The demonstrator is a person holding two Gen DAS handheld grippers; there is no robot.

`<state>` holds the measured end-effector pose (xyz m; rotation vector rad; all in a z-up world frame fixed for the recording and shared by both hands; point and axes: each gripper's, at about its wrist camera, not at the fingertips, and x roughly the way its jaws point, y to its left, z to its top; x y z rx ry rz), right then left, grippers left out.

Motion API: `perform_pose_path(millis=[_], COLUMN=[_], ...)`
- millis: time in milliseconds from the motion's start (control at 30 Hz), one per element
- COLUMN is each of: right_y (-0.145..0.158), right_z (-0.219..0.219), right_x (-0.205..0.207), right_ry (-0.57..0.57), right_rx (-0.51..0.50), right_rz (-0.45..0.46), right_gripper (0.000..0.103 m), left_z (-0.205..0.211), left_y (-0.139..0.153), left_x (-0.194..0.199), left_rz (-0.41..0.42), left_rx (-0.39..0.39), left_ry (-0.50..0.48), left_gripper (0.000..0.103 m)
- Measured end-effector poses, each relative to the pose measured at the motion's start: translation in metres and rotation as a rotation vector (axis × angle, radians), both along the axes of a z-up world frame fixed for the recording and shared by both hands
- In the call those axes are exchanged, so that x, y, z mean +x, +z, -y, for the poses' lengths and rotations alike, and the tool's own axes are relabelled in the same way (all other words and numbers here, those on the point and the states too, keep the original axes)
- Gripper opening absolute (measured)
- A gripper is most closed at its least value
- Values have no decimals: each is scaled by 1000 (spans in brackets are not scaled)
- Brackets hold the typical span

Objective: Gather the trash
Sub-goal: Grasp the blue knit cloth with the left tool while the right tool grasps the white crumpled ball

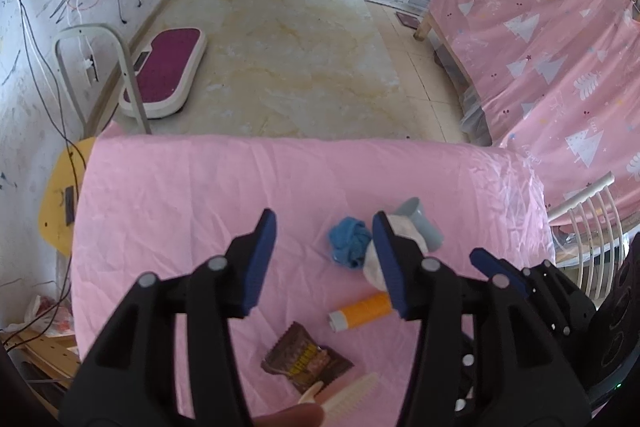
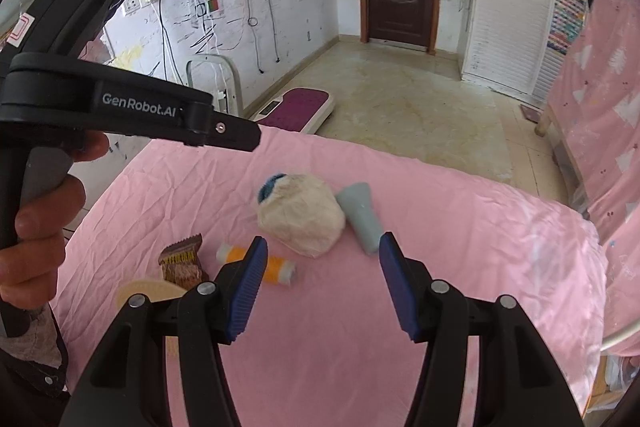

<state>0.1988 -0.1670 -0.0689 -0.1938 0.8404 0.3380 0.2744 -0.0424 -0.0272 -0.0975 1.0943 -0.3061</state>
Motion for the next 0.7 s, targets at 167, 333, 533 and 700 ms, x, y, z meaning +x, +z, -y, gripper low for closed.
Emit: perform_pose_path(millis=[167,333,533,700], right_y=[-8,-14,-16,-9], right_z=[-11,-20,-18,-9], right_x=[15,27,35,27], right_ry=[19,39,30,34], right_rx=[12,13,17,41], right_rz=[-28,-50,-56,-55], right_gripper=[48,48,41,41], left_z=[-4,-4,-1,6], left_y=[-7,-15,-22,-27], left_x=[6,12,15,17], left_rz=[-18,-43,-64,-80], left_rx=[-9,-26,-38,-39], left_ry=[1,-3,-14,-27], left_gripper=[48,50,50,50])
